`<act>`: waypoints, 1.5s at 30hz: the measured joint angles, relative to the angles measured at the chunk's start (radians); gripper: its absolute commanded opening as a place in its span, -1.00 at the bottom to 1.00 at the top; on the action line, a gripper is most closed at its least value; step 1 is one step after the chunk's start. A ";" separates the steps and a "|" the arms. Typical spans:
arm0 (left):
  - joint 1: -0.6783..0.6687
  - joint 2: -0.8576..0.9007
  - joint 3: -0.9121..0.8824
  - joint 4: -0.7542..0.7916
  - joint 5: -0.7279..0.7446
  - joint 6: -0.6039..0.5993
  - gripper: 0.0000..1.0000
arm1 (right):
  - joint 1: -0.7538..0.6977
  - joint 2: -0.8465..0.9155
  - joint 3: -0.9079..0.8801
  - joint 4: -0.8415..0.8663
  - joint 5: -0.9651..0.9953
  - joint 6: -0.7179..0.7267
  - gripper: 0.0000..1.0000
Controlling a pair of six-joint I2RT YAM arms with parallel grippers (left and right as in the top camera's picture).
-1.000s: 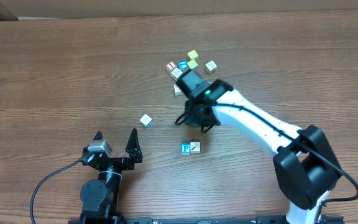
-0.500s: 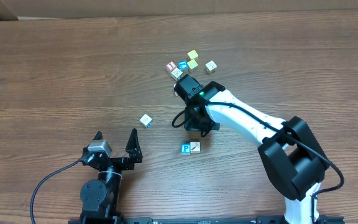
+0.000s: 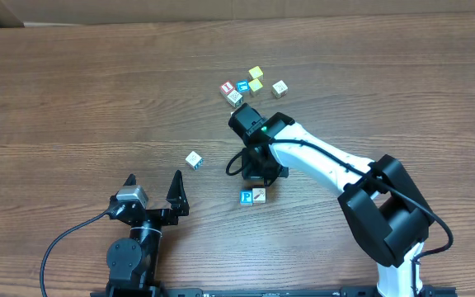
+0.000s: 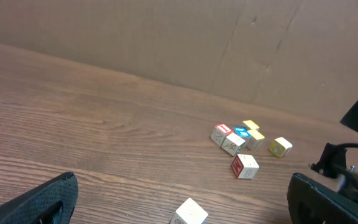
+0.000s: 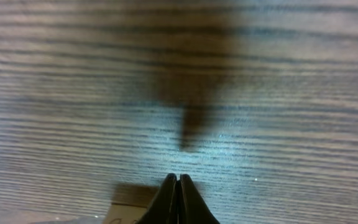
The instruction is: Flip 3 blocks
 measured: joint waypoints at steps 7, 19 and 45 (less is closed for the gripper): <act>0.000 0.000 0.000 0.000 0.000 0.000 1.00 | 0.000 0.000 -0.006 -0.006 -0.029 0.000 -0.92; 0.000 0.000 0.000 0.000 0.000 0.000 1.00 | 0.000 0.000 -0.006 -0.023 -0.051 -0.001 -0.92; 0.000 0.000 0.000 0.000 0.000 0.000 1.00 | 0.030 0.000 -0.006 -0.042 -0.059 -0.003 -0.92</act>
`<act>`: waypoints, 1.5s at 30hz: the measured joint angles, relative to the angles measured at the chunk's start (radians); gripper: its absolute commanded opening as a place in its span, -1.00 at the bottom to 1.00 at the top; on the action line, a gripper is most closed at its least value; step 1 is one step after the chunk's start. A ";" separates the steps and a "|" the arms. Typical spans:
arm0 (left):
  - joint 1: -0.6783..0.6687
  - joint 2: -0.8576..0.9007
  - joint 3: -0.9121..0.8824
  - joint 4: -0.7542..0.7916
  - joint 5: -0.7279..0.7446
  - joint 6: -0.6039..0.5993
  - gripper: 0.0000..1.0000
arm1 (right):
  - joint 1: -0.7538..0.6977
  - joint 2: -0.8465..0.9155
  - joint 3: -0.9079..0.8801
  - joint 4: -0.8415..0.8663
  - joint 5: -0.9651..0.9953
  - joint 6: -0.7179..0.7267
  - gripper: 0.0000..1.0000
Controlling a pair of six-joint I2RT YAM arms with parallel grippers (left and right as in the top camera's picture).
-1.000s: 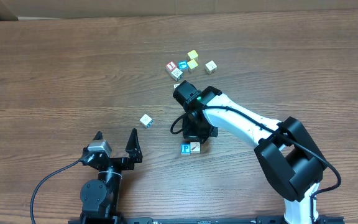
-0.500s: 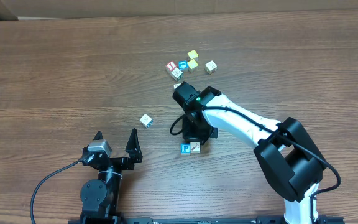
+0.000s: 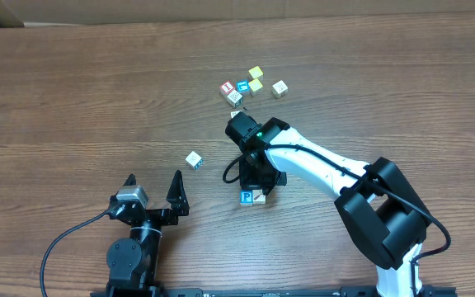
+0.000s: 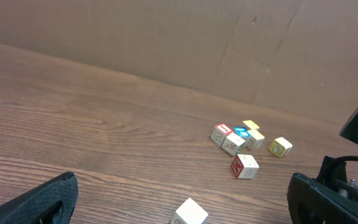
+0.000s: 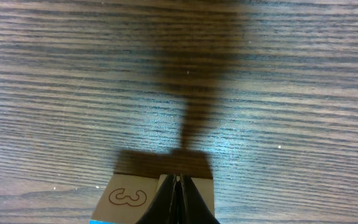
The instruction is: Flip 3 blocks
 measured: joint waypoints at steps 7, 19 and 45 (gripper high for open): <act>0.000 0.000 0.000 0.000 0.000 0.000 0.99 | 0.000 0.000 0.000 0.000 0.000 0.000 -0.92; 0.000 0.000 0.000 0.000 0.000 0.000 0.99 | 0.000 0.000 0.000 -0.010 0.000 0.000 -0.92; 0.000 0.000 0.000 0.000 0.000 0.000 1.00 | 0.000 0.000 0.000 -0.013 -0.015 -0.019 -0.91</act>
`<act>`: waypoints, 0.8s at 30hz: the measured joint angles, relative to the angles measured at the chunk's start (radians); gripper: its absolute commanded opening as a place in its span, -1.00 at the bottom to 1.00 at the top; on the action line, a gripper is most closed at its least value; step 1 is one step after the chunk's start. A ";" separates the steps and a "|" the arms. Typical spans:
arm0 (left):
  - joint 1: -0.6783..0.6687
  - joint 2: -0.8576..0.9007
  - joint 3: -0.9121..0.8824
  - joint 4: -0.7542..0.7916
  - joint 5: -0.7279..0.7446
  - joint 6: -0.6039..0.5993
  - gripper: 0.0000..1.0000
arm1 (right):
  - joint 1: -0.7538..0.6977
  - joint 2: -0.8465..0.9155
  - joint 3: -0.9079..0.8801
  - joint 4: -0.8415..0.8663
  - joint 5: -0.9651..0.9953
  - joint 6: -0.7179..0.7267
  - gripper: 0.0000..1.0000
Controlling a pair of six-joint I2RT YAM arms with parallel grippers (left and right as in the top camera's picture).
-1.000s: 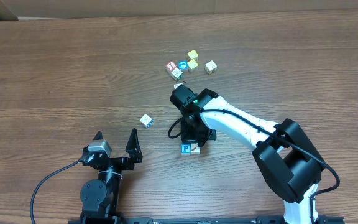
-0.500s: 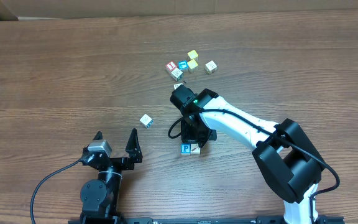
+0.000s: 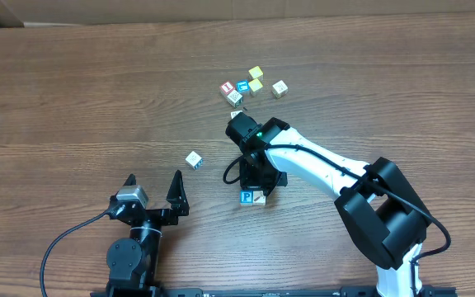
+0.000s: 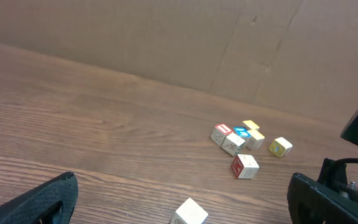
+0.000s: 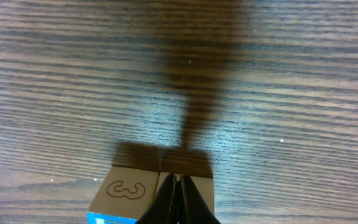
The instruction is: Flip 3 blocks
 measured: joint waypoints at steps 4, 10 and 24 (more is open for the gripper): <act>0.000 0.000 0.000 0.000 0.000 0.000 1.00 | 0.000 0.000 0.000 0.006 -0.003 -0.004 -0.90; 0.000 0.000 0.000 0.000 0.000 0.000 0.99 | -0.003 0.000 0.002 0.018 0.002 -0.008 -0.84; 0.000 0.000 0.000 0.000 0.000 0.000 1.00 | -0.051 0.003 0.268 0.192 -0.008 -0.209 0.57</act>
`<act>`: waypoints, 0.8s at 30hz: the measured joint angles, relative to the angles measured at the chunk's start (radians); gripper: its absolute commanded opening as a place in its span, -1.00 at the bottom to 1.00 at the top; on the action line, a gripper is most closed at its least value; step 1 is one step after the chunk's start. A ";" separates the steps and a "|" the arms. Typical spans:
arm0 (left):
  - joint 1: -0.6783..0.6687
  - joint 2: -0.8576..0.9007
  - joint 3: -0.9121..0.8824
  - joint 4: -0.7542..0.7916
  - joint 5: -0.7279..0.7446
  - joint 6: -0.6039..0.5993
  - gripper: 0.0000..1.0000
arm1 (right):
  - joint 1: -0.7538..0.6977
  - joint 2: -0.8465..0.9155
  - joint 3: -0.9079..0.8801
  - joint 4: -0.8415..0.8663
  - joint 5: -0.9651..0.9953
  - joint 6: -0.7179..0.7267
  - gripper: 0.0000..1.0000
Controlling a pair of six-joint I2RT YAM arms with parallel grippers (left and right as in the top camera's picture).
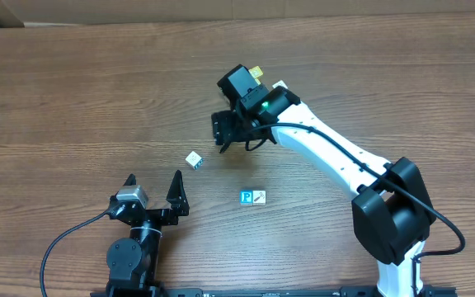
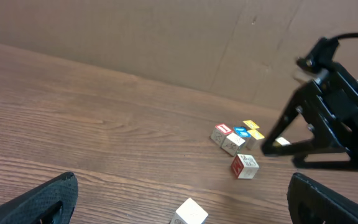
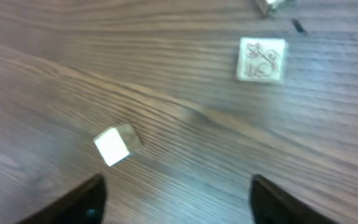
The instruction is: Flip 3 blocks
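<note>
Two blocks lie side by side near the table's middle, a blue P block (image 1: 246, 197) and a tan block (image 1: 259, 196). A lone white block (image 1: 193, 159) (image 3: 117, 144) (image 2: 190, 213) sits left of them. My right gripper (image 1: 224, 136) (image 3: 179, 199) hovers open and empty above the wood, beyond the white block. A patterned block (image 3: 261, 60) lies ahead of it. The arm hides most of the far cluster (image 2: 238, 137) from overhead; one yellow block (image 1: 256, 73) shows. A red and white block (image 2: 245, 166) stands nearer. My left gripper (image 1: 152, 186) (image 2: 179, 199) rests open at the front.
Brown cardboard walls (image 2: 166, 43) stand behind the wooden table (image 1: 72, 99). The right arm (image 1: 328, 157) (image 2: 328, 118) stretches diagonally from the front right across the table's middle.
My right gripper was shut with its tip at the seam of the P and tan blocks. Now it is open, higher and farther back left, near the white block. The pair stays put.
The shut right gripper first pointed at bare wood just beyond the block pair. At the following two moments its tip sat over the seam between the two blocks. Now it is away from them and open. The left arm never moved.
</note>
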 measured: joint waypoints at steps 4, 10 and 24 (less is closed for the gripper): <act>0.000 0.000 0.000 0.000 0.000 0.000 0.99 | 0.036 0.026 0.000 0.077 -0.003 -0.058 0.62; 0.000 0.000 0.000 0.000 0.000 0.000 1.00 | 0.101 0.127 0.000 0.146 -0.010 -0.189 0.63; 0.000 0.000 0.000 0.000 0.000 0.000 1.00 | 0.142 0.227 0.000 0.207 0.006 -0.311 -0.05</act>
